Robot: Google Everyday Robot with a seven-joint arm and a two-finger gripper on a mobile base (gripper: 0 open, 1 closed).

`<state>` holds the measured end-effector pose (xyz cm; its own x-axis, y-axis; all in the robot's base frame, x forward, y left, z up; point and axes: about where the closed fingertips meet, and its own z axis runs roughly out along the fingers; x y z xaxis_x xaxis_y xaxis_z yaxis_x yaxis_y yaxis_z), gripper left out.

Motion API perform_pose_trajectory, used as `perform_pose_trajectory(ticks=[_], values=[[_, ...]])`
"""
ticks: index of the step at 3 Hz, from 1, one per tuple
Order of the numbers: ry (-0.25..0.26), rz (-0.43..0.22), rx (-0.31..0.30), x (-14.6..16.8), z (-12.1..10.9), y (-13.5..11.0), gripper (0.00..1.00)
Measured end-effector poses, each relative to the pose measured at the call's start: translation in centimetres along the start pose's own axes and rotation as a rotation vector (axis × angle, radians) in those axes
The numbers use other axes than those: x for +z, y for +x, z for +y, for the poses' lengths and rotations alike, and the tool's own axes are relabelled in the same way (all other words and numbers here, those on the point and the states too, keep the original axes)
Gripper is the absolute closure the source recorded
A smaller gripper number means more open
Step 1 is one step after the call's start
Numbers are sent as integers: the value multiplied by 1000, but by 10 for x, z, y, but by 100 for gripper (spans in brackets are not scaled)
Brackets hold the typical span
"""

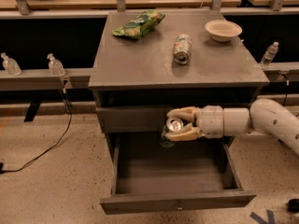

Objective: Pick green can from middle drawer and place on counter

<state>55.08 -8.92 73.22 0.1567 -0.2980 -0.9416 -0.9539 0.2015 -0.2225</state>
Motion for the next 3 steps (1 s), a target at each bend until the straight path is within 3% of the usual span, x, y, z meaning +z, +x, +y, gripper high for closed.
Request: perform_pose_trajectory(ticks=[1,3], values=[[-50,-71,-79,-14,-13,-53,100],[-109,-59,-218,-36,-47,-148,100]])
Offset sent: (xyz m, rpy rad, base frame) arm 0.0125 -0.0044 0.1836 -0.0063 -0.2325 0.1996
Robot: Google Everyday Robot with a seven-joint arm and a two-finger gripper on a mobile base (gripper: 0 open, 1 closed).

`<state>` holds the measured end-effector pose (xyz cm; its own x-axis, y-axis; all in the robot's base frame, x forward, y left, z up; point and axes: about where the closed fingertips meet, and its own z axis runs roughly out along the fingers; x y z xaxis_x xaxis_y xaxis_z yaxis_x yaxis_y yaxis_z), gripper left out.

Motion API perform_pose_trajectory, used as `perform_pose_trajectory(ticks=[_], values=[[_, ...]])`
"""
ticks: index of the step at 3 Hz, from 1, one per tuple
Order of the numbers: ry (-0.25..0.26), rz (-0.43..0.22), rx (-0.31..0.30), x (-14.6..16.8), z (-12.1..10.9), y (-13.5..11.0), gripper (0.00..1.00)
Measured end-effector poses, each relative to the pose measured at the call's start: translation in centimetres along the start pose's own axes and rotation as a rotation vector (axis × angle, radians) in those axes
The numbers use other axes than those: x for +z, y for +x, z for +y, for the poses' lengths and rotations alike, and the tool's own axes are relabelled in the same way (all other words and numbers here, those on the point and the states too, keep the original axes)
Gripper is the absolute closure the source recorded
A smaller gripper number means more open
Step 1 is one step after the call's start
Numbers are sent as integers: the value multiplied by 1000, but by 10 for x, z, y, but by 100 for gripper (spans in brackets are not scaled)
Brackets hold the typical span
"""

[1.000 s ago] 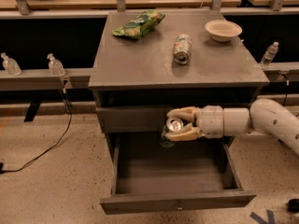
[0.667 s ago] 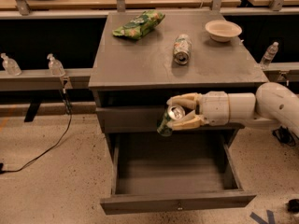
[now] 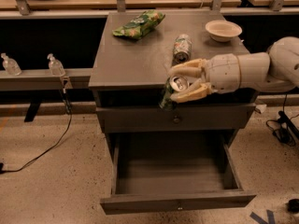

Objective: Pick green can from middle drawer and place on counter

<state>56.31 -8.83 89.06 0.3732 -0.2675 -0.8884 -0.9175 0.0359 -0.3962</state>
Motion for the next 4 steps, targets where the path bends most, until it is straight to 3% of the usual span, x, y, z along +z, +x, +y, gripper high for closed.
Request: perform_pose_trajectory(ticks=[2,3,4], values=[[1,91,-11,-15,-49,-31,100],[31,152,41,-21,-74,-27,100],[90,258,132,-32,-106,-10,100]])
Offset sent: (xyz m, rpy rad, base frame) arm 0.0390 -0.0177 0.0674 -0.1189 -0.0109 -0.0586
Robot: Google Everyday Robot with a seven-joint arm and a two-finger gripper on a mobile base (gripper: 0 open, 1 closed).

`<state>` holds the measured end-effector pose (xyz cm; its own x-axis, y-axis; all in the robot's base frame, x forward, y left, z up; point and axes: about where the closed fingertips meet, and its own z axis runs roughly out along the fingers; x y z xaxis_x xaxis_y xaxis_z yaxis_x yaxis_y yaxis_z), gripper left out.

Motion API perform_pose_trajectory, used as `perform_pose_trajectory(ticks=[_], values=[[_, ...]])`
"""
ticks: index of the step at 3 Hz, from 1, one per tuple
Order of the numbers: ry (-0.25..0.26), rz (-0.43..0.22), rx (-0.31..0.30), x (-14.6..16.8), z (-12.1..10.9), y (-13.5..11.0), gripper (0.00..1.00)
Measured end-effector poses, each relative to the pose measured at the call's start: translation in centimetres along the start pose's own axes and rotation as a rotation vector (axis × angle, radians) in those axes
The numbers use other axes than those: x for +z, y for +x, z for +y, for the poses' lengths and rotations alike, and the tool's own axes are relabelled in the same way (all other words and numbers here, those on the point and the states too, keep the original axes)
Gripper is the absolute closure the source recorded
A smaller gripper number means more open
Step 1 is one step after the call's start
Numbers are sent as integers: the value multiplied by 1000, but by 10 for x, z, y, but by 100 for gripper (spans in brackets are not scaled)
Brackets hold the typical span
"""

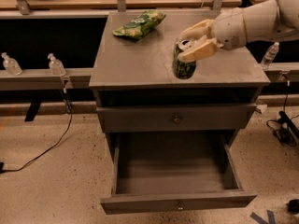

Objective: Pick green can from middle drawer and place on counter

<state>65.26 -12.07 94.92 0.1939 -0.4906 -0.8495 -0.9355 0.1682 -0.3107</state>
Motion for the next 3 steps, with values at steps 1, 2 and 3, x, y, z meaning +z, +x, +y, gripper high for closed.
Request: perform_pose_trajectory(ticks=[1,2,3], values=[[44,88,115,-7,-31,23,100],[84,137,219,-16,-52,45,100],[115,136,307,-24,-62,60,85]])
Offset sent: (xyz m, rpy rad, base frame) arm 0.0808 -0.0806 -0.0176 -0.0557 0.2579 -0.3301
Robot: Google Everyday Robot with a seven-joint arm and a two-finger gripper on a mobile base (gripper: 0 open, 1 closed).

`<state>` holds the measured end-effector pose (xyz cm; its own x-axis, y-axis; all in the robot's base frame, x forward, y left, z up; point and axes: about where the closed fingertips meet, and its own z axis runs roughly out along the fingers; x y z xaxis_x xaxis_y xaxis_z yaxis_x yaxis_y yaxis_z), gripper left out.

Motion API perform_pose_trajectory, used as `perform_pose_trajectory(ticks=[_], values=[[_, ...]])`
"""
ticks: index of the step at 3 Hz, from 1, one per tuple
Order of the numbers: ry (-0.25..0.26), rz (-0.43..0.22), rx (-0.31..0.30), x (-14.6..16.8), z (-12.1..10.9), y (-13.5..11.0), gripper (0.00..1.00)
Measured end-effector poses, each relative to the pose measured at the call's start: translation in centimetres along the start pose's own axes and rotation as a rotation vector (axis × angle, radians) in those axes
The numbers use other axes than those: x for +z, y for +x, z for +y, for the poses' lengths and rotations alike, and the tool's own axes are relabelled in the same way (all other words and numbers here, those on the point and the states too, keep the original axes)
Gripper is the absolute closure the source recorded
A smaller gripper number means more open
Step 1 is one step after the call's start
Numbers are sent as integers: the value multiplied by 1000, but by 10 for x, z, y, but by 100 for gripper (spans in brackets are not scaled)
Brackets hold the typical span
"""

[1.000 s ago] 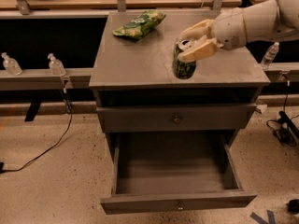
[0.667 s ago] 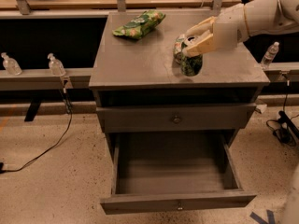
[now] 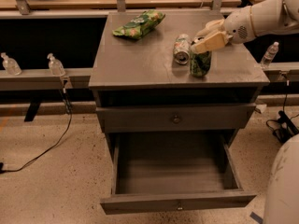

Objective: Pick green can from middle drawer and place on counter

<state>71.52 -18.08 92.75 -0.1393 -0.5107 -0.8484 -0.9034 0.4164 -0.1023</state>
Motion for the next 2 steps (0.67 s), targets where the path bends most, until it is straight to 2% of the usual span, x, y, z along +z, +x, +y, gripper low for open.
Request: perform_pose_trajectory(ticks=[1,2], values=[[10,-92,115,-6,-12,16,61],[3,-102,123,-4,-12,16,38]])
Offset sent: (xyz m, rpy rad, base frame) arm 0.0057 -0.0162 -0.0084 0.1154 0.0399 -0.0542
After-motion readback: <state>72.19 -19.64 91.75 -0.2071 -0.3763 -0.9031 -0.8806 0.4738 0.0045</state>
